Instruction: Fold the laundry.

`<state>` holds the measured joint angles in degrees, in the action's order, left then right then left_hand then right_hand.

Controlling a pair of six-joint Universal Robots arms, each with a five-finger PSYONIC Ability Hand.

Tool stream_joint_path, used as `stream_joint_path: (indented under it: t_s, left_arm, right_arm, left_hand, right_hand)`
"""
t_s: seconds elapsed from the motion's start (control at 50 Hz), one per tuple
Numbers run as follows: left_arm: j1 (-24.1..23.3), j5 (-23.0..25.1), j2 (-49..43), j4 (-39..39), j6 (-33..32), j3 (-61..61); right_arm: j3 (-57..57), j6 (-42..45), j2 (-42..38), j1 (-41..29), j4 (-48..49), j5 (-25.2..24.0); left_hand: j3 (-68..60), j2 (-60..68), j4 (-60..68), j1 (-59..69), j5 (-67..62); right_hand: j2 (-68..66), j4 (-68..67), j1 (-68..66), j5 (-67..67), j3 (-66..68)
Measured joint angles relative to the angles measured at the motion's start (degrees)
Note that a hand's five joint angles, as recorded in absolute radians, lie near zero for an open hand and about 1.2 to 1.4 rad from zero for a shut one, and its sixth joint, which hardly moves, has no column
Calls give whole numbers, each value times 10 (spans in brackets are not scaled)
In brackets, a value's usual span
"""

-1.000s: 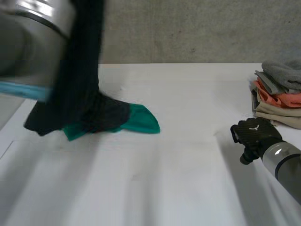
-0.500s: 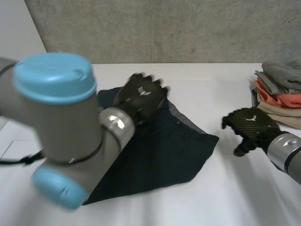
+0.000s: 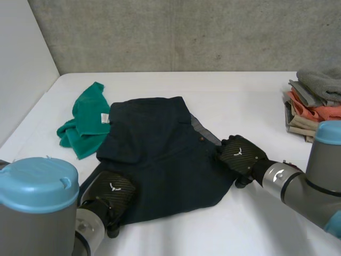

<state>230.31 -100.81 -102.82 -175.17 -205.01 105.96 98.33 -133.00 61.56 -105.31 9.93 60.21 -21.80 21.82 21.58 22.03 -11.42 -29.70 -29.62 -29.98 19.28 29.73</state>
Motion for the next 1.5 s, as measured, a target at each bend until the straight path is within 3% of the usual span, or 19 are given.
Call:
stream_joint_path:
  t_s: [0.1,0.22,0.32,0.42,0.54,0.6,0.7,0.8,0.92,1.06,1.14,1.22,1.26,1.34,1.42,1.5]
  left_arm:
    - [5,5,-46,-23,-31,-10]
    - [7,-18,-111,-68,-83,-33]
    - [13,-47,-120,-105,-116,-62]
    - [20,-58,-52,-125,-130,-105]
    - [39,-18,103,-122,-113,-191]
    - [50,5,143,-105,-99,-233]
    - [72,53,165,-2,-48,-356]
    - [90,71,73,136,-1,-468]
    - [99,77,-64,231,21,-558]
    - [111,87,-200,204,24,-706]
    - [126,95,-224,69,35,-815]
    - [135,104,-198,-73,66,-830]
    - [137,110,-179,-130,88,-811]
    - [140,124,-149,-170,127,-741]
    - [144,133,-135,-140,147,-656]
    - [147,135,-136,-69,149,-546]
  right_arm:
    - [-8,-7,-18,-15,37,28]
    - [-21,-15,-39,-31,48,54]
    - [-30,-19,-34,-35,26,64]
    - [-45,-46,26,-22,-24,70]
    - [-122,-119,156,14,-135,82]
    - [-165,-147,200,30,-190,87]
    - [-289,-189,260,63,-345,105]
    - [-383,-181,238,46,-471,162]
    - [-427,-152,166,5,-516,227]
    - [-502,-162,57,-41,-431,294]
    - [-564,-217,14,-56,-248,351]
    - [-554,-255,31,-56,-77,375]
    - [-528,-263,52,-56,-3,373]
    - [-467,-261,90,-58,69,343]
    - [-412,-250,108,-62,58,308]
    - [-337,-230,106,-63,-18,263]
  left_hand:
    - [-85,84,89,96,-91]
    - [-424,431,430,419,-427]
    - [-461,465,468,430,-456]
    - [-461,465,469,430,-456]
    - [-461,465,469,430,-456]
    - [-461,465,469,430,-456]
    - [-462,466,469,430,-456]
    - [-463,467,469,430,-456]
    - [-463,467,469,430,-456]
    - [-464,467,471,430,-456]
    - [-464,467,471,430,-456]
    - [-464,467,471,430,-456]
    - [-464,467,471,430,-456]
    - [-464,467,471,430,-464]
    - [-464,467,471,431,-466]
    - [-464,468,471,431,-466]
  right_hand:
    - [-106,-106,-104,107,106]
    - [-319,-317,-284,313,315]
    - [-372,-387,-312,382,380]
    - [-372,-388,-312,385,382]
    - [-372,-389,-312,388,382]
    - [-372,-389,-312,390,382]
    - [-372,-389,-312,396,382]
    - [-372,-389,-312,396,382]
    - [-372,-389,-312,396,382]
    - [-372,-389,-328,396,383]
    - [-372,-389,-328,396,383]
    - [-372,-389,-328,396,383]
    - [-372,-389,-328,396,383]
    - [-372,-389,-328,398,383]
    - [-372,-389,-328,398,383]
    - [-372,-389,-328,398,385]
